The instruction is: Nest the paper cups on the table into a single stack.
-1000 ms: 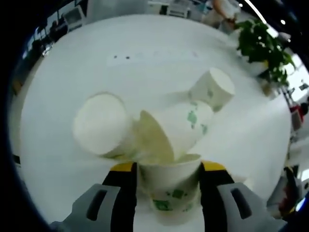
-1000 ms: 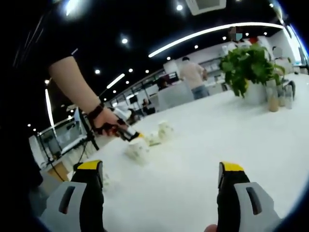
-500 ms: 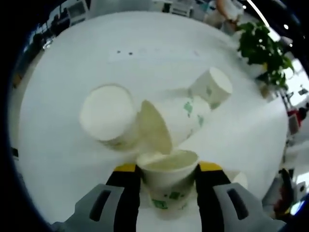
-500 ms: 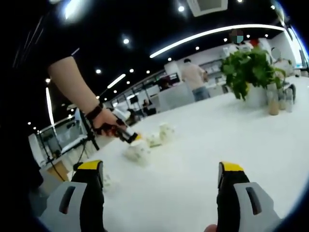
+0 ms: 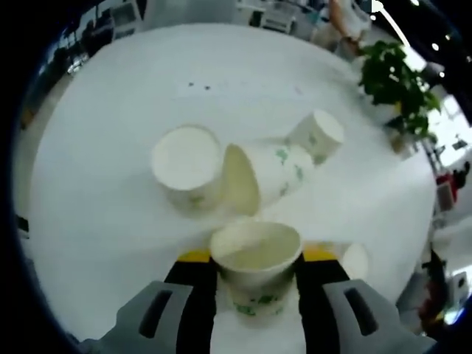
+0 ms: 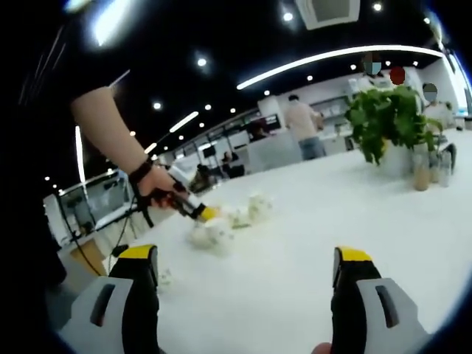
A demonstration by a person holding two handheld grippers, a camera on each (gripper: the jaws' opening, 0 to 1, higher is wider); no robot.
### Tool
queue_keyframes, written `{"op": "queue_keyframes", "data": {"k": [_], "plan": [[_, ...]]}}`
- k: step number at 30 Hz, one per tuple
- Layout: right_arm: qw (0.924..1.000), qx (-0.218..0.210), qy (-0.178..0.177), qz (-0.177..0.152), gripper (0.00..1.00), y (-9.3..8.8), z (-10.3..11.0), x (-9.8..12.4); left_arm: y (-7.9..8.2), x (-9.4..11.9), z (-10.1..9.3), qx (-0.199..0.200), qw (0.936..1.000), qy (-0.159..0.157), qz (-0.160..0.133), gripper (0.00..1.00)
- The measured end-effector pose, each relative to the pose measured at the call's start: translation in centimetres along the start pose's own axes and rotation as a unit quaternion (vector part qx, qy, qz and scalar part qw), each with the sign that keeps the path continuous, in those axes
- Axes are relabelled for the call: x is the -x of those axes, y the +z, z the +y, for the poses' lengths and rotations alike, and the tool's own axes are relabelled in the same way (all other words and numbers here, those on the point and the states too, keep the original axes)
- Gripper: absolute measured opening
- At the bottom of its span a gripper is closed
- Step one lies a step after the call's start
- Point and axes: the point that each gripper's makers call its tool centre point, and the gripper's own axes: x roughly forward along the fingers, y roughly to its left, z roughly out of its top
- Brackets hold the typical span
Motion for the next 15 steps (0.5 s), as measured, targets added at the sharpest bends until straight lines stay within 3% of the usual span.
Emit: {"op": "queue_keyframes", "data": {"k": [10, 15], "plan": [[0.9998, 0.017, 0.012, 0.002, 0.97, 1.5, 1.2, 0.0, -0.8, 2.1, -0.2, 0.009, 0.9999, -0.009, -0.009, 0.40], [0.9994, 0.031, 0.015, 0.007, 0.97, 2.1, 1.5, -0.1, 0.0, 3.7, -0.3, 0.004, 0.9994, -0.021, -0.028, 0.40]]}}
